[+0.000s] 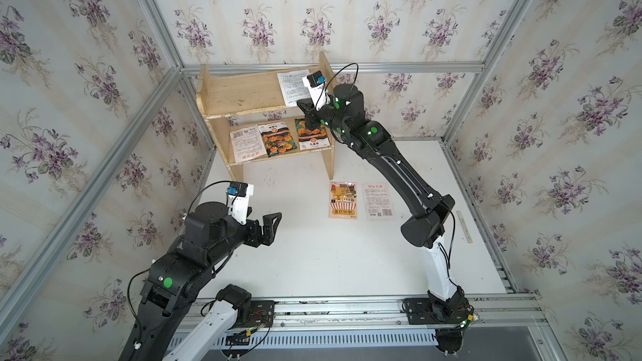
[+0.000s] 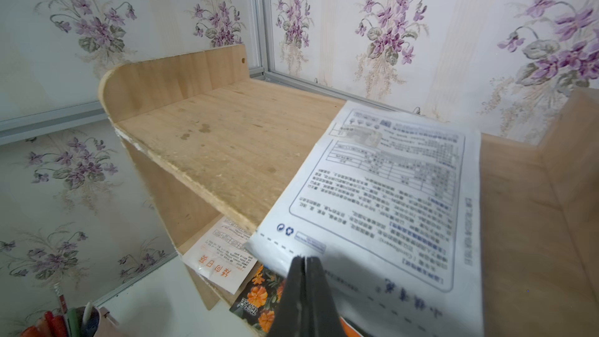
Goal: Take the seed bag off the shelf
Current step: Adjust the seed packet on the shelf.
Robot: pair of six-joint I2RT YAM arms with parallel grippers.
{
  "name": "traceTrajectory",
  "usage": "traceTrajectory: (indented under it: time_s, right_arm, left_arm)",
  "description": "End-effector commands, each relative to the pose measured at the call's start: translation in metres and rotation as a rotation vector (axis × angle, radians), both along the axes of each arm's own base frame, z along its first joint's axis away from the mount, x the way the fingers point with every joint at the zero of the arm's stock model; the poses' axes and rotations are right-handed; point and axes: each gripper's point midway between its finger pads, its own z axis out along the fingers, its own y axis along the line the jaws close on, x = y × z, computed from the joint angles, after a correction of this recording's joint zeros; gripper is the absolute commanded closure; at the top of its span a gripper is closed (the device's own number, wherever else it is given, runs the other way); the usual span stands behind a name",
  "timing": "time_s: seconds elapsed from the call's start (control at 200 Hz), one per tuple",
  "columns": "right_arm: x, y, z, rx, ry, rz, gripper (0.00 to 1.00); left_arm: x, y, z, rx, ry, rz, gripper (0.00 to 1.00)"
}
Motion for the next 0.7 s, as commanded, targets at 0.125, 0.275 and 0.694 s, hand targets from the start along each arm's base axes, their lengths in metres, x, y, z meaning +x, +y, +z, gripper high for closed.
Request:
traceTrajectory:
  time_s: [0.125,0.275,0.694]
  right_arm:
    - [-0.012,-0.004,0.017,0.003,-0.031,0.005,1.00]
    - [-0.010,-0.008,0.028,0.027,-0.060,-0.023,1.00]
    - [-0.042,-0.022,0.068,0.085,-0.107,0.050,0.81]
  left_arm:
    - [0.003,0.000,0.002,-0.008,-0.019,0.009,0.00]
    - [0.003,0.000,0.001,-0.009,-0.018,0.010,0.00]
    - [0.008,0.001,0.009,-0.037,-0.046,0.037,0.00]
